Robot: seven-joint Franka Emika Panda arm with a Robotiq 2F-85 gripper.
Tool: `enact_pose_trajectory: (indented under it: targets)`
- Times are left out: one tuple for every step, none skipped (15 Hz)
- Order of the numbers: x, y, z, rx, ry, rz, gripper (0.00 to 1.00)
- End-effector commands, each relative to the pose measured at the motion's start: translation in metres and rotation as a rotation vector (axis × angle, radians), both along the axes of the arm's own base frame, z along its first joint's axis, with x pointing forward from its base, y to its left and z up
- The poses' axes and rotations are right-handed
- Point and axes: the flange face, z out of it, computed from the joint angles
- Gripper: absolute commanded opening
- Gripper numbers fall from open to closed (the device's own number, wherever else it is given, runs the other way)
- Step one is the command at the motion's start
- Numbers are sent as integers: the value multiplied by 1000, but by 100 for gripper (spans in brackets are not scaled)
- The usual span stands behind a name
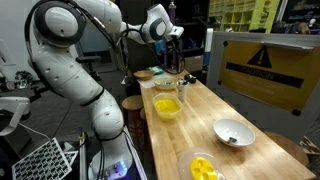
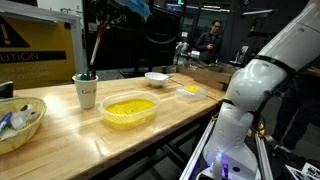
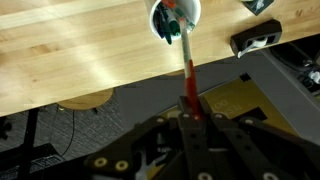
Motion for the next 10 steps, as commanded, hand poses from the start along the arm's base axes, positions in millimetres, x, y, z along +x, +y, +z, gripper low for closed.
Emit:
enact_pose_trajectory:
  targets:
    - [11, 26, 12, -65, 15, 32, 3]
    - [14, 35, 13, -84, 19, 60, 3]
    - [17, 43, 14, -99, 25, 81, 3]
    - [21, 50, 15, -113, 29, 104, 3]
    - [26, 57, 15, -127, 34, 123, 3]
    - [32, 62, 15, -140, 40, 146, 3]
    - [38, 68, 14, -157, 46, 164, 3]
    - [43, 73, 13, -171, 51, 181, 3]
    - [49, 79, 12, -185, 58, 201, 3]
    - [55, 83, 10, -199, 64, 216, 3]
